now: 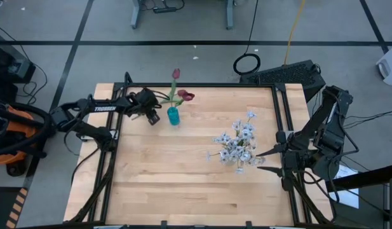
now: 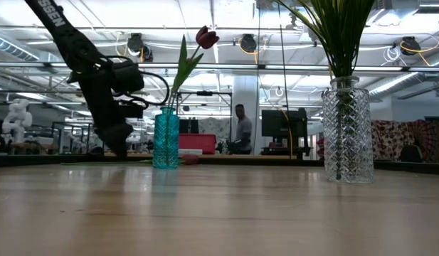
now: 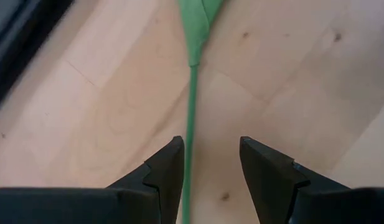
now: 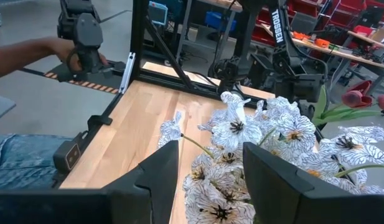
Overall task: Sort flowers into vase by color
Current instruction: Put the red tulip into the blue vase
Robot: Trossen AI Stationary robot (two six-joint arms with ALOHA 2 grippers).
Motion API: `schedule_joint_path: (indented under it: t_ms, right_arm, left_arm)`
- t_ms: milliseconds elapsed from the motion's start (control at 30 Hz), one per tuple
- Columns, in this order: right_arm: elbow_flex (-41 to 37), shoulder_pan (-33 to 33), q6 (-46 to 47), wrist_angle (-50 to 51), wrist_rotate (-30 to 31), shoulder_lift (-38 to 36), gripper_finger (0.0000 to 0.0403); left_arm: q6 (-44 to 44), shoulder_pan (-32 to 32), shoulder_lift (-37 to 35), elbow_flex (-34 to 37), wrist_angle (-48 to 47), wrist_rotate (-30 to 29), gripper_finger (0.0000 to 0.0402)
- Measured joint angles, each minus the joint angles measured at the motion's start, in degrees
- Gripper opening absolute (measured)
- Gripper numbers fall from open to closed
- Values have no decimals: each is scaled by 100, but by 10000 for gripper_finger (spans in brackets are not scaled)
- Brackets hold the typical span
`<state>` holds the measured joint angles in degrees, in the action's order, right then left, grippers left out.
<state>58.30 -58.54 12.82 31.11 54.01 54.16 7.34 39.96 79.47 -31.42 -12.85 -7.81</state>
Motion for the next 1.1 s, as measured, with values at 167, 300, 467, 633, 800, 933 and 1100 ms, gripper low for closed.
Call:
schedule_joint_path:
  t_ms: [167, 300, 467, 633, 800, 933, 1100]
  right_arm:
    - [0, -1, -2, 0, 8, -1, 169]
    - [0, -2, -49, 2, 10, -1, 169]
    - [0, -2, -151, 0, 13, -3, 169]
    - [0, -2, -144, -2, 8, -3, 169]
    - [0, -2, -122, -5, 1, -3, 169]
    - [0, -2, -112, -75, -5, -3, 169]
    - [0, -2, -102, -111, -7, -3, 169]
  left_arm:
    - [-434, -241, -157, 2, -269, -169, 161]
    - [-578, -176, -143, 2, -263, -426, 161]
    - [-532, 143, -13, 2, -213, -139, 161]
    - [-327, 356, 124, 2, -111, 41, 161]
    - [10, 490, 343, -5, 174, 288, 161]
    - [94, 622, 533, -24, 286, 395, 161]
    - [95, 686, 603, -28, 304, 445, 149]
